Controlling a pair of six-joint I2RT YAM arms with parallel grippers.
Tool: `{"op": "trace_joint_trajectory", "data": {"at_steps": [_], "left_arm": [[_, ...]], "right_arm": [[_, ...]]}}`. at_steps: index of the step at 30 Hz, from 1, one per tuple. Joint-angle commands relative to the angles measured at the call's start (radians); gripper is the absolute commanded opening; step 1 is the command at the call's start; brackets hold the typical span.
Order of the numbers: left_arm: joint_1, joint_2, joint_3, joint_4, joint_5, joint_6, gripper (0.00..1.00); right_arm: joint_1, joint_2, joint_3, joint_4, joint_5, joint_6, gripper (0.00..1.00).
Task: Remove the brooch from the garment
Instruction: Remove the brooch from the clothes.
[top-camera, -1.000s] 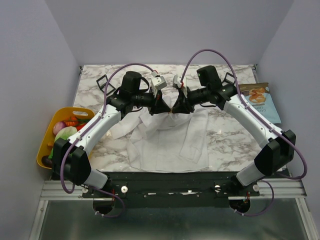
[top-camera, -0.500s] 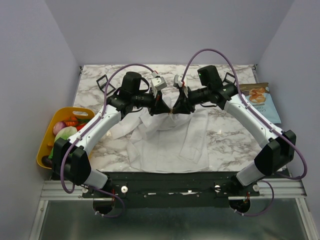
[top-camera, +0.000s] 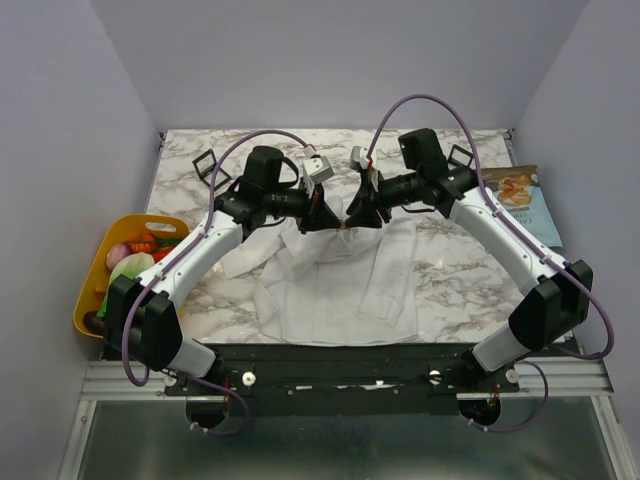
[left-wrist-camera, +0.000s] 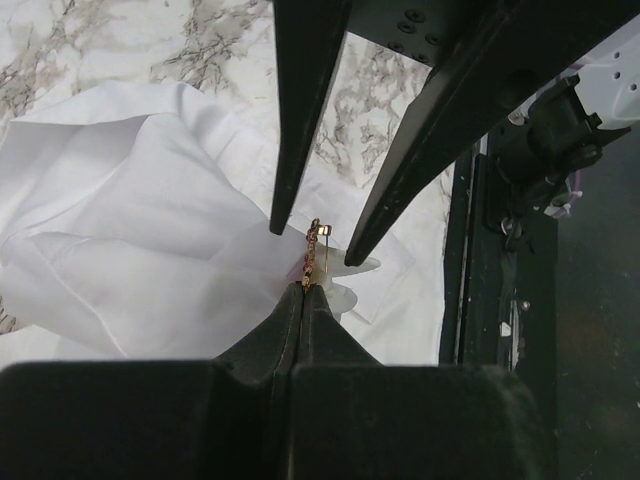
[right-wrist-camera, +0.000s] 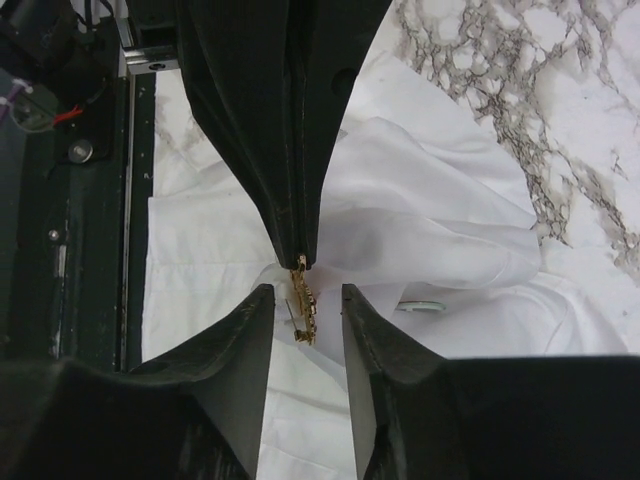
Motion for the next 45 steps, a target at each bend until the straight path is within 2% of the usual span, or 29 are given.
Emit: {"op": "trace_joint_trajectory", "data": {"at_steps": [1,6,8,9,12,14,16,24,27,29,31,34,45], "left_arm": [[0.004,-0.020,-0.012,0.024,0.058,0.004,0.00],[0.004,-0.023,-0.012,0.027,0.075,0.007,0.00],[0.004,-0.026,-0.013,0.025,0.098,0.013,0.00],[0.004,-0.026,-0.013,0.024,0.106,0.015,0.00],[0.004,-0.032,-0.019,0.022,0.110,0.022,0.00],[0.006,-0.038,-0.024,0.025,0.109,0.025,0.00],[0.006,-0.041,-0.026,0.024,0.109,0.025,0.00],[0.007,-0.044,-0.033,0.036,0.103,0.019,0.00],[0.009,-0.038,-0.024,0.034,0.103,0.015,0.00],[0.010,-0.035,-0.021,0.036,0.104,0.012,0.00],[0.012,-0.035,-0.021,0.036,0.104,0.010,0.00],[0.012,-0.035,-0.023,0.041,0.109,0.007,0.00],[0.016,-0.038,-0.035,0.064,0.115,-0.014,0.00]], "right_arm": [[-0.004,0.012,0.024,0.033,-0.030,0.031,0.45],[-0.004,0.037,0.025,0.033,-0.042,0.037,0.46],[-0.004,0.046,0.025,0.033,-0.046,0.037,0.50],[-0.004,0.048,0.025,0.033,-0.047,0.043,0.55],[-0.007,0.051,0.028,0.030,-0.065,0.051,0.57],[-0.008,0.052,0.027,0.027,-0.070,0.051,0.54],[-0.011,0.055,0.028,0.027,-0.081,0.051,0.45],[-0.031,0.044,0.028,0.027,-0.110,0.055,0.35],[-0.033,0.052,0.027,0.021,-0.105,0.049,0.25],[-0.031,0.058,0.031,0.007,-0.107,0.045,0.25],[-0.031,0.063,0.044,-0.008,-0.118,0.031,0.32],[-0.031,0.075,0.051,-0.028,-0.121,0.023,0.34],[-0.031,0.094,0.065,-0.063,-0.131,-0.003,0.31]]}}
